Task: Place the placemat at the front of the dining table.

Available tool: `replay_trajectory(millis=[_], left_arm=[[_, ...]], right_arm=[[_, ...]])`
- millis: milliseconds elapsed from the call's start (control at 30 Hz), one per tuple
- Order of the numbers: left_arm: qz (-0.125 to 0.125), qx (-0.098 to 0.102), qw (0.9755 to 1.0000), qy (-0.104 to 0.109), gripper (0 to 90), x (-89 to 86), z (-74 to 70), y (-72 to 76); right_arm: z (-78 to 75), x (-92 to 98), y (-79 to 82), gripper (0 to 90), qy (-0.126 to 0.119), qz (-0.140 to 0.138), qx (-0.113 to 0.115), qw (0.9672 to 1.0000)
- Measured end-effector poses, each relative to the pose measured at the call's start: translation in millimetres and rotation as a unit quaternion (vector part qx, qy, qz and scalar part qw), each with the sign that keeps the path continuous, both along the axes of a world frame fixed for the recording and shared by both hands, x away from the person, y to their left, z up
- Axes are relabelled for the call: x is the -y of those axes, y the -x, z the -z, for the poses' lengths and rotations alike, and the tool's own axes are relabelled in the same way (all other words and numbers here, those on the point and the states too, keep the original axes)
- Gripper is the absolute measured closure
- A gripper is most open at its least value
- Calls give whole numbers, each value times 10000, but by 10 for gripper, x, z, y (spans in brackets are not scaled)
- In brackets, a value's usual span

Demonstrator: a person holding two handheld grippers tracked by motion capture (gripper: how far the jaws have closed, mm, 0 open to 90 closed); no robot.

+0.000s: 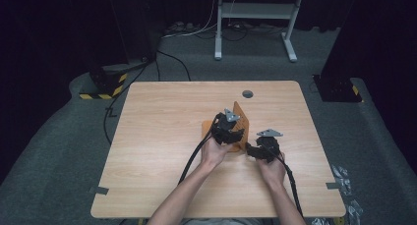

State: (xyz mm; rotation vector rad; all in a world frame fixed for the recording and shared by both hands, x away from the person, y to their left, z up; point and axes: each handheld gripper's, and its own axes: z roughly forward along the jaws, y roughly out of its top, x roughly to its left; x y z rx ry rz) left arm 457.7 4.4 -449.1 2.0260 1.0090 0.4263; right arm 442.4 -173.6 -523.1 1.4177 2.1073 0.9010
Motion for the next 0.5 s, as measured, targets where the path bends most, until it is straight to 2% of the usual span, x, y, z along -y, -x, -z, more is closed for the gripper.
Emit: replay_trajectory(millis=[167,367,500], left_arm=[[70,6,10000,52,629,27,-24,6],[48,60,10000,59,639,69,-30,31],[74,117,9999,-19,650,74,-34,29]], right_arm=[[0,1,1,299,3,-5,1,10000],[2,5,-1,300,17,4,36,10000],[1,7,-1,300,23,-6,33,10000]])
